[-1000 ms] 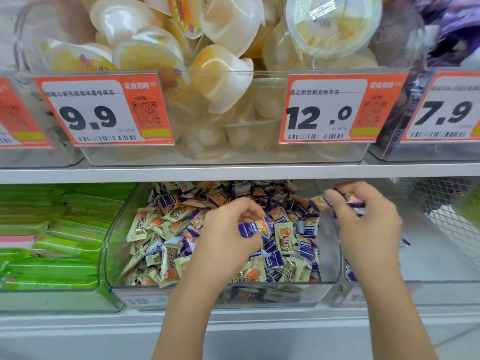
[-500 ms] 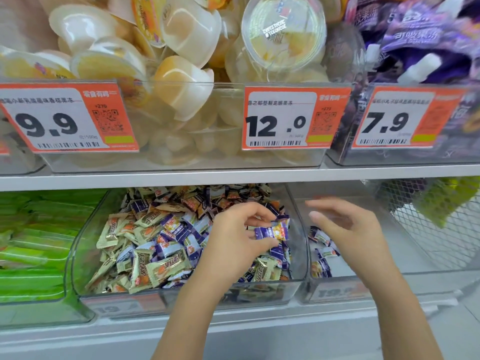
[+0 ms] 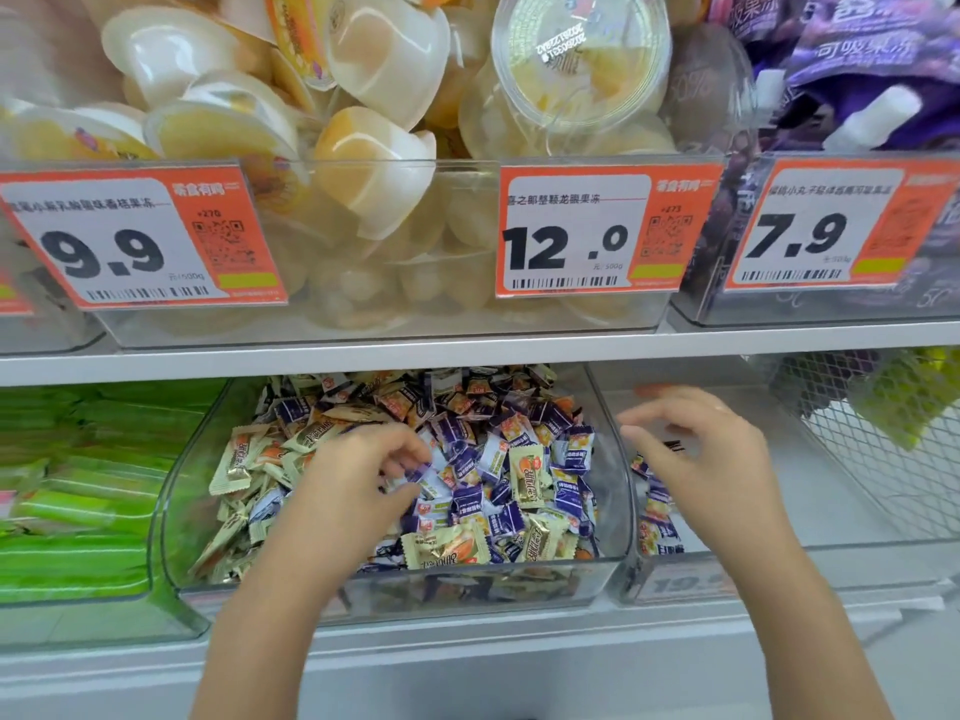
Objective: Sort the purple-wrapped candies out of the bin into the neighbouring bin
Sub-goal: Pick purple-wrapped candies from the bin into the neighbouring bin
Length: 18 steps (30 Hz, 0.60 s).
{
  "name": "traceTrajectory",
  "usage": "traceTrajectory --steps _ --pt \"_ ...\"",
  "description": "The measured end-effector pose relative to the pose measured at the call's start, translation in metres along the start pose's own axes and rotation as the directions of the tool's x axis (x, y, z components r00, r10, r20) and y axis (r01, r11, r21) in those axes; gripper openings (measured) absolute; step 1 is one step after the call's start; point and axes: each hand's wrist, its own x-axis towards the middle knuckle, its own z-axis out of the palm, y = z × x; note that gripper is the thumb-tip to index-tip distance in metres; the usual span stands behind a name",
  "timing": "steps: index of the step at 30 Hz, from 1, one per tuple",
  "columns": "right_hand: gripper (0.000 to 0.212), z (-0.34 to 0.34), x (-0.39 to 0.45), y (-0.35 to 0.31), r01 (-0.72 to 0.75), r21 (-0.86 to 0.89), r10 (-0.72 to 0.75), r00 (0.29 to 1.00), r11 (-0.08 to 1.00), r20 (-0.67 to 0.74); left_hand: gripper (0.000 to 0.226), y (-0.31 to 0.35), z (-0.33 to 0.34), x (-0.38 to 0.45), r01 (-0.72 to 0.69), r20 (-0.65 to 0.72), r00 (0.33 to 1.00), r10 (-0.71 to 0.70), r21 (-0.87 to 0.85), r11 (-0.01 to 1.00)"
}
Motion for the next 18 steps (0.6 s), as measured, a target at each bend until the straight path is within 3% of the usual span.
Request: traceTrajectory --steps 2,4,6,8,10,14,18 --pt "0.017 0.018 0.002 -0.021 0.117 0.11 -0.127 0.988 0.987 0.084 0.044 -0.01 -0.006 -0.003 0.055 0.001 0.999 -0.055 0.023 0.998" --pt "0.023 0.044 0.004 -0.041 0.161 0.16 -0.202 0.937 0.974 0.286 0.039 -0.014 -0.009 -0.005 0.076 0.0 0.997 -0.076 0.055 0.996" --pt "0.048 0.07 0.004 -0.052 0.194 0.086 -0.211 0.845 0.977 0.491 0.036 -0.018 -0.011 -0.007 0.088 -0.026 0.996 -0.087 0.067 0.994" --pt "0.072 0.09 0.006 -0.056 0.189 -0.009 -0.147 0.79 0.982 0.595 0.034 -0.02 -0.012 -0.008 0.088 -0.031 0.996 -0.086 0.082 0.993" --pt "0.088 0.104 0.008 -0.058 0.146 -0.077 -0.064 0.769 0.986 0.635 0.041 -0.02 -0.012 -0.009 0.092 0.007 0.996 -0.093 0.127 0.988" --pt "0.104 0.123 0.011 -0.058 0.125 -0.126 -0.016 0.768 0.984 0.641 0.08 -0.023 -0.015 -0.012 0.141 0.028 0.989 -0.146 0.147 0.979" --pt "0.096 0.13 0.014 -0.06 0.144 -0.149 -0.003 0.73 0.978 0.684 0.079 -0.028 -0.021 -0.014 0.205 0.016 0.978 -0.208 0.115 0.972"
